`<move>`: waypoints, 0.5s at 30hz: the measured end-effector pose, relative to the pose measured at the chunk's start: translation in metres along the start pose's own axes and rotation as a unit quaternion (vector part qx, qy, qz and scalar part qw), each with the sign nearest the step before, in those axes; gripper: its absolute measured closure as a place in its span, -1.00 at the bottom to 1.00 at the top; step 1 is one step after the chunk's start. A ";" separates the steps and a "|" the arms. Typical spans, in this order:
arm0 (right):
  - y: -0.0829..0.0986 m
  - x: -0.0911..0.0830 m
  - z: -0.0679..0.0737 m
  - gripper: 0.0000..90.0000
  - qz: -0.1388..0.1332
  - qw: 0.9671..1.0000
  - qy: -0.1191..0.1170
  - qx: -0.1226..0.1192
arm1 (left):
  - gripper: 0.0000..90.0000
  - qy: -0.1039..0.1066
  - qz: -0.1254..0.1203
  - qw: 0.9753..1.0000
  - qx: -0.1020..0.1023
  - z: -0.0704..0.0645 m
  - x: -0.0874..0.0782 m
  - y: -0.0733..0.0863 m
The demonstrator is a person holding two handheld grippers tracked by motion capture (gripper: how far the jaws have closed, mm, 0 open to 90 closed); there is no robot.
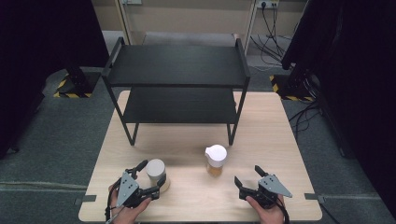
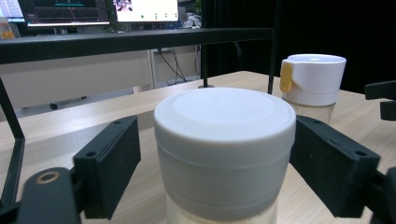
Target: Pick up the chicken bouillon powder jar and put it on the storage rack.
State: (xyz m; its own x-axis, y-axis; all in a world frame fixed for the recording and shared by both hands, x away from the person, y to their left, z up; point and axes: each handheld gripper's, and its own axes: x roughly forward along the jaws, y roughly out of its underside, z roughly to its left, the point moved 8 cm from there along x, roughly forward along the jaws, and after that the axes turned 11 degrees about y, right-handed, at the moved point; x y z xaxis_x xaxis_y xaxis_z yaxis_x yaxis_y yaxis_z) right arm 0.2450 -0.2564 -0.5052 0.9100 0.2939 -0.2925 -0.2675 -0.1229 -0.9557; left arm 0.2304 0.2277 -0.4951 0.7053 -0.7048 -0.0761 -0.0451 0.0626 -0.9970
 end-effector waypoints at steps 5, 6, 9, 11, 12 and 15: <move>0.000 0.000 0.000 -0.81 0.000 1.000 0.000 0.000 | -0.38 -0.001 0.006 1.000 0.013 0.000 0.004 0.000; 0.000 0.000 0.000 -0.81 0.000 1.000 0.000 0.000 | -0.32 -0.001 0.007 1.000 0.018 0.000 0.004 0.000; 0.000 0.000 0.000 -0.81 -0.001 1.000 0.000 0.000 | -0.28 -0.002 0.006 1.000 0.019 -0.002 0.005 0.001; 0.000 0.000 0.000 -0.81 0.000 1.000 -0.001 0.000 | -0.27 -0.004 0.005 1.000 0.015 -0.002 0.004 0.001; 0.000 0.000 0.000 -0.81 0.000 1.000 0.000 0.000 | -0.27 -0.004 0.005 1.000 0.013 -0.002 0.004 0.001; 0.000 0.000 0.000 -0.81 -0.001 1.000 0.000 0.002 | -0.27 -0.007 0.010 1.000 0.012 -0.003 0.005 -0.001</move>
State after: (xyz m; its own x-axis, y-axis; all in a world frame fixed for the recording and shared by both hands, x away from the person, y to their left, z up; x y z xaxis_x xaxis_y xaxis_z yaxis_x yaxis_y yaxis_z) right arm 0.2451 -0.2561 -0.5054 0.9103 0.2946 -0.2907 -0.2667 -0.1195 -0.9563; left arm 0.2317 0.2219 -0.4941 0.7143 -0.6933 -0.0949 -0.0422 0.0927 -0.9948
